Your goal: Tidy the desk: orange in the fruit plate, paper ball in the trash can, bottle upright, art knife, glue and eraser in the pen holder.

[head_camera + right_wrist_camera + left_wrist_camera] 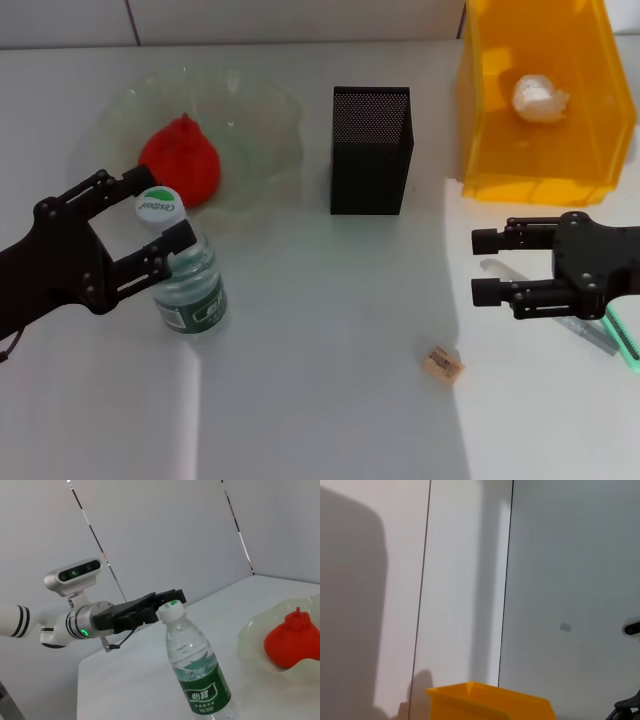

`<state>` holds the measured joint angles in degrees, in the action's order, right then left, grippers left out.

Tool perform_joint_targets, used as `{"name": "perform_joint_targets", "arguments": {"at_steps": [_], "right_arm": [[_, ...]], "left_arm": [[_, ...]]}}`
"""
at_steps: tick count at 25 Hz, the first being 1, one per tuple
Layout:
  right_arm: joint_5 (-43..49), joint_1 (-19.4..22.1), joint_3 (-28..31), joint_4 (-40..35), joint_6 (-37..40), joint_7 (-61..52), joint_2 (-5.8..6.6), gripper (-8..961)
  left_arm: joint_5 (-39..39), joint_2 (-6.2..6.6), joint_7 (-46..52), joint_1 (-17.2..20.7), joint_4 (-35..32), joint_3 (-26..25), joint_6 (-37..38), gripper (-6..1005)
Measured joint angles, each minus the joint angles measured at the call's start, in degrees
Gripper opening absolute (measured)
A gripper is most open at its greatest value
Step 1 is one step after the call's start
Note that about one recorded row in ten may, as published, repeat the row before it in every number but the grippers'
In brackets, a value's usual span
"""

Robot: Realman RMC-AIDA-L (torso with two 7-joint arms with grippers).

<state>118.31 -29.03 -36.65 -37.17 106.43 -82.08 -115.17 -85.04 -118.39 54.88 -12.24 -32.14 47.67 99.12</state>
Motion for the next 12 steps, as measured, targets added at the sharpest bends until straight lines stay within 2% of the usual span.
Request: {"name": "perform_joint_targets", "arguments": {"at_steps": [4,7,9,12], "right_arm": [[0.0,-0.2,0.0,0.0,0.0,0.0,-0.09,677],[-0.1,-0.2,0.3,0.0,0.0,0.0,-0.12,676],[-0.3,-0.2,0.5,0.0,0.0,0.0,-0.13,676],[-0.5,-0.6,0.6,0.0,0.0,0.0,-0.13,675]], "left_arm": [[0.1,0.03,0.0,0.1,0.0,-1.7,1.7,717],[0.1,0.13,0.8,0.2,0.0,-6.5,6.8,800],[0.1,0.35,3.3,0.3,-0.1,-11.7,12.2,856],[0.2,1.48,9.6,1.3,-3.4,-13.4,16.2,854]]}}
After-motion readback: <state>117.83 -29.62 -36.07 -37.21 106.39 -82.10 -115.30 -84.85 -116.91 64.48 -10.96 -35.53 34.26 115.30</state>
